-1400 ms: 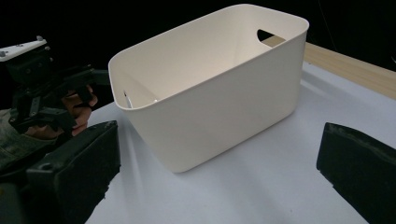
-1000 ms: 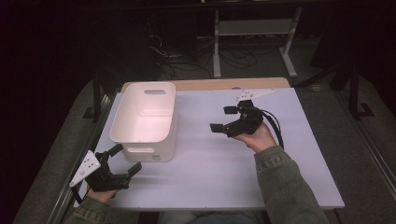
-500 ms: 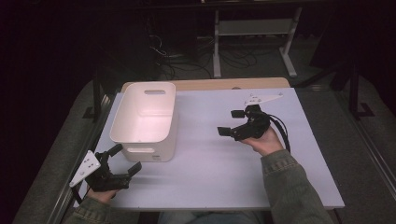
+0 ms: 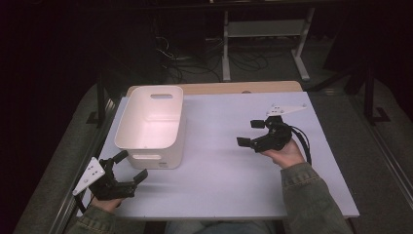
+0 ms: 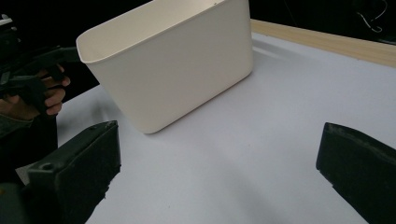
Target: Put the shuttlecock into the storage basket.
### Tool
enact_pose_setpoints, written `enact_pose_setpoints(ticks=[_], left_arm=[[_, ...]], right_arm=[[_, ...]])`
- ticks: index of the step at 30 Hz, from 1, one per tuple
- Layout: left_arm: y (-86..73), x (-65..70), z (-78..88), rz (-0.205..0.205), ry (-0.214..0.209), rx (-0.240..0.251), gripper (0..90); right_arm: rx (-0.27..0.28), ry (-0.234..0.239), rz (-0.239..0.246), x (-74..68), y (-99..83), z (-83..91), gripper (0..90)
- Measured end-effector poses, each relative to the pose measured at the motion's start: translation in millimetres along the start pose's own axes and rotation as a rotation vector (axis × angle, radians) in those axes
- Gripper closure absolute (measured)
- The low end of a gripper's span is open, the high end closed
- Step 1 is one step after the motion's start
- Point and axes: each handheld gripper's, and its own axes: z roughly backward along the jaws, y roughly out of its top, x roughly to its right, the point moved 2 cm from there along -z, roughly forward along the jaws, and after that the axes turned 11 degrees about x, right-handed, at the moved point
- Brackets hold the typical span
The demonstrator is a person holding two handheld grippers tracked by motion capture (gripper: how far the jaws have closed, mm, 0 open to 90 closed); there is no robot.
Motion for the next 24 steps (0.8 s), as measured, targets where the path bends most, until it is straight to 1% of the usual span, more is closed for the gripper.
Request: enact_pose_setpoints(ticks=[3, 8, 14, 16, 18, 21, 24], left_arm=[[0.0, -0.5, 0.2, 0.001, -0.003, 0.000, 0.0], [0.1, -0.3, 0.2, 0.001, 0.002, 0.003, 0.0], [0.0, -0.9, 0.2, -0.004, -0.002, 0.000, 0.0], [-0.1, -1.4, 0.5, -0.004, -0.001, 0.000, 0.0], [-0.1, -1.6, 0.7, -0.005, -0.001, -0.002, 0.0], [-0.1, -1.6, 0.3, -0.007, -0.004, 0.001, 0.0], [-0.2, -1.7, 0.5, -0.009, -0.002, -0.001, 0.0]], right_arm=[[0.002, -0.003, -0.004, 1.4, -2.5, 6.0, 0.0], [-0.004, -0.008, -0.013, 2.7, -6.3, 9.2, 0.0], [-0.002, -0.015, -0.008, 2.6, -11.2, 16.1, 0.0], [0.009, -0.027, -0.001, 3.4, -13.1, 20.9, 0.0], [0.019, -0.030, -0.003, 4.4, -14.7, 24.2, 0.0], [0.023, -0.037, -0.008, 5.4, -17.0, 27.8, 0.0], [0.019, -0.055, -0.005, 7.3, -21.3, 33.2, 0.0]])
